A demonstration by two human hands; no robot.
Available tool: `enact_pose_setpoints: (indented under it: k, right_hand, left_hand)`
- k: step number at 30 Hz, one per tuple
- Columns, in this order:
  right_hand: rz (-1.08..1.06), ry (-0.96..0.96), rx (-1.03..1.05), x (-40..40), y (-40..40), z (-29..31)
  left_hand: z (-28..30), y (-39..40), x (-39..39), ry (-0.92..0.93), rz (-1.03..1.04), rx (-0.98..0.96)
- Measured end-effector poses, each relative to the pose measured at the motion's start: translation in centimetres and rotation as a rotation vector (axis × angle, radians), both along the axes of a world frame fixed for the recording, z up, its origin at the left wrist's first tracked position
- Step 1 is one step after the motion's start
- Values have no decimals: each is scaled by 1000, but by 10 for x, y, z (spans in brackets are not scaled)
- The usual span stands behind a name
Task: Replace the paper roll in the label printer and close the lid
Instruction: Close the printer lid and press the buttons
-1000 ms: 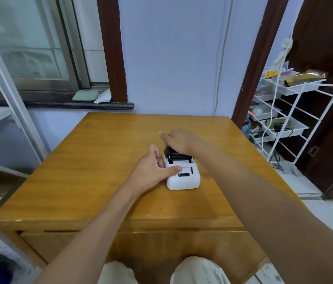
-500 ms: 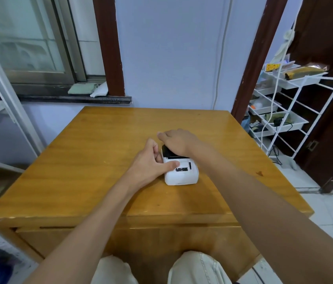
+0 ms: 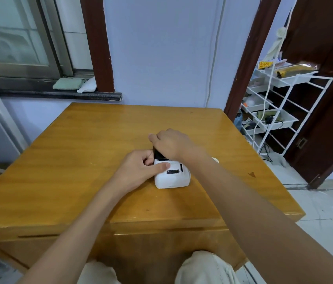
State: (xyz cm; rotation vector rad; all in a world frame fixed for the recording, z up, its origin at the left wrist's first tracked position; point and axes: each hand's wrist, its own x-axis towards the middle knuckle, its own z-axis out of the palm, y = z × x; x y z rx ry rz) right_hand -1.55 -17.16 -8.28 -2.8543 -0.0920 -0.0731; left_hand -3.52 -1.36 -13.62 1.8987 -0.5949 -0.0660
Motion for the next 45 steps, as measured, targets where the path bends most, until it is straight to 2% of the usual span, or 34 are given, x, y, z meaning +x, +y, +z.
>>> enact_pose_setpoints:
  k: [12,21,26,32,38,42,45]
  right_hand:
    - [46,-21,23,3,0,-7]
    - [-16,-33,-14,-5,5,-1]
    - [-59,-301,-123,-17,10,3]
    - [-46,-472,117,-61,-20,0]
    - [178,-279,136,-109,-37,-22]
    - [191,-169,251,-114,-41,-21]
    - [177,-209,277,-110,-40,-24]
  left_hand:
    - [-1,0,3,22,-24,-51]
    - [4,0,0,28,-29,-45]
    - [11,3,-7,59,-30,-73]
    - [13,8,-13,36,81,-79]
    - [11,7,-9,53,165,-109]
    - [12,5,-12,51,186,-82]
    - [12,5,-13,15,155,-60]
